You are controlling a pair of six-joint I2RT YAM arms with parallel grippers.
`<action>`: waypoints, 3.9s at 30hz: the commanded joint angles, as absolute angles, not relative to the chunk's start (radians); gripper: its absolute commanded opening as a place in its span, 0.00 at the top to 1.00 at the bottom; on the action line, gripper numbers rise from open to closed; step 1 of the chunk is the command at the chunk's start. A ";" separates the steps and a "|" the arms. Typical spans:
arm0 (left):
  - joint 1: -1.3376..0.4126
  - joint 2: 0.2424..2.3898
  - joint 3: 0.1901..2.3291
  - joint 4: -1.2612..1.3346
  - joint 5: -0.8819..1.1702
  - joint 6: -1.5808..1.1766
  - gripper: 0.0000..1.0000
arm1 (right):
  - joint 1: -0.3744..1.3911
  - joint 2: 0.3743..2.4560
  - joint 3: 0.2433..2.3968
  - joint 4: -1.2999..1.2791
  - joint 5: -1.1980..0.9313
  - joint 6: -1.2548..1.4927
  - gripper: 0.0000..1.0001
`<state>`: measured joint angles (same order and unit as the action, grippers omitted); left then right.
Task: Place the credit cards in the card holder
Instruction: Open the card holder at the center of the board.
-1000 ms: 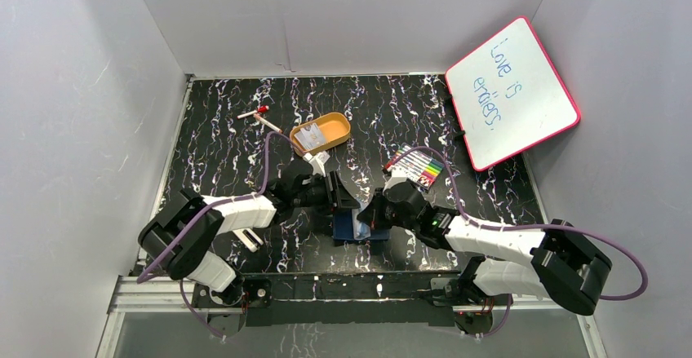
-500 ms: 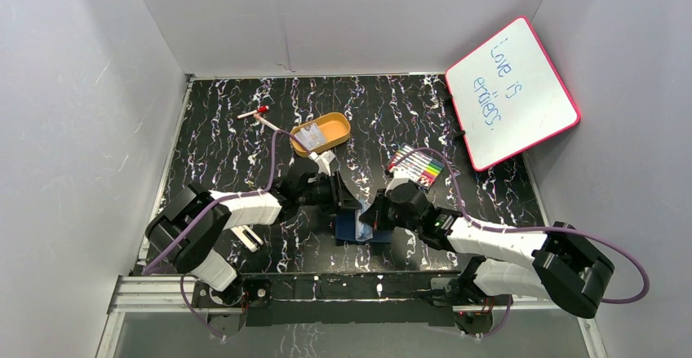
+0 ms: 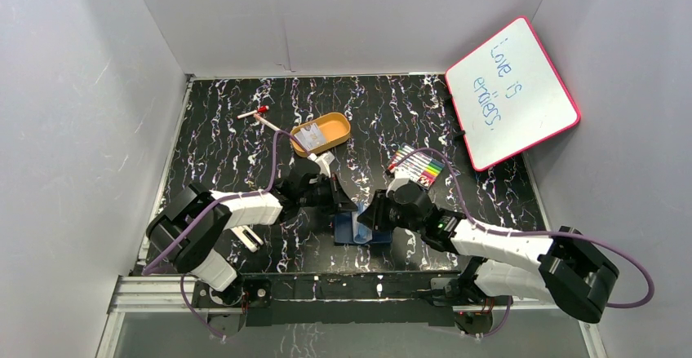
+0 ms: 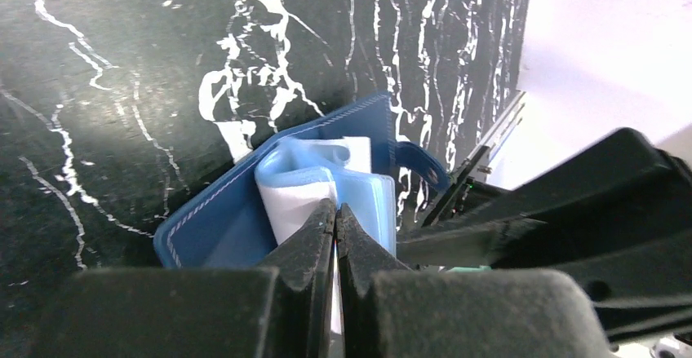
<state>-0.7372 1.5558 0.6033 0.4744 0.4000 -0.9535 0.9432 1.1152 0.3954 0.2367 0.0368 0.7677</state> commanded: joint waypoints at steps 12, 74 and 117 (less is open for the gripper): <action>-0.739 1.510 0.586 0.438 0.355 -0.930 1.00 | 0.930 1.124 0.391 0.321 -0.068 0.790 0.50; -0.739 1.511 0.579 0.276 0.348 -0.840 0.47 | 0.801 1.070 0.226 0.103 -0.052 0.734 0.59; -0.738 1.584 0.527 0.685 0.676 -0.950 0.69 | 0.791 1.095 0.265 0.170 -0.110 0.669 0.59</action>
